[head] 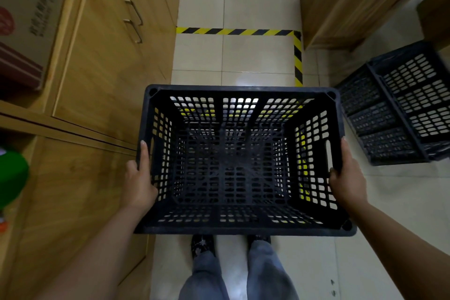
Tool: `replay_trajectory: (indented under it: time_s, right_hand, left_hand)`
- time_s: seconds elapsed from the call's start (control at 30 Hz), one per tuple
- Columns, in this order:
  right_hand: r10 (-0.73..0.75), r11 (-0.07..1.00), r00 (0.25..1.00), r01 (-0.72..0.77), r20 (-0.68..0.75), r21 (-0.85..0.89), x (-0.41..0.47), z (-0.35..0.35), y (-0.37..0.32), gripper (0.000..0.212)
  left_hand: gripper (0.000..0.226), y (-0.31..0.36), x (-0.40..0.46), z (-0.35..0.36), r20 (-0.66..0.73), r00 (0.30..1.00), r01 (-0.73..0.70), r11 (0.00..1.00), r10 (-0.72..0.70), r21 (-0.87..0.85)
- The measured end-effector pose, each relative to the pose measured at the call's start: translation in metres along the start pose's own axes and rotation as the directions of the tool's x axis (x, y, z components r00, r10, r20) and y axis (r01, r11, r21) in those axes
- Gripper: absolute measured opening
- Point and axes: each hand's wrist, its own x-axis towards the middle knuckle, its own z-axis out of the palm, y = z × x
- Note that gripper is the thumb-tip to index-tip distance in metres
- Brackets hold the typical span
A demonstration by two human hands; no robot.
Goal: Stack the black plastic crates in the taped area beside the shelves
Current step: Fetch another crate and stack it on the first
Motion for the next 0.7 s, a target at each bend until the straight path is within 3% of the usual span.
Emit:
replay_trajectory:
  time_s: [0.7]
  right_hand:
    - [-0.003,1.000,0.999,0.004,-0.052,0.013,-0.010,0.010,-0.001,0.085]
  left_hand:
    - [0.123,-0.007,0.003,0.001,-0.004,1.000,-0.013,0.998,0.013,0.069]
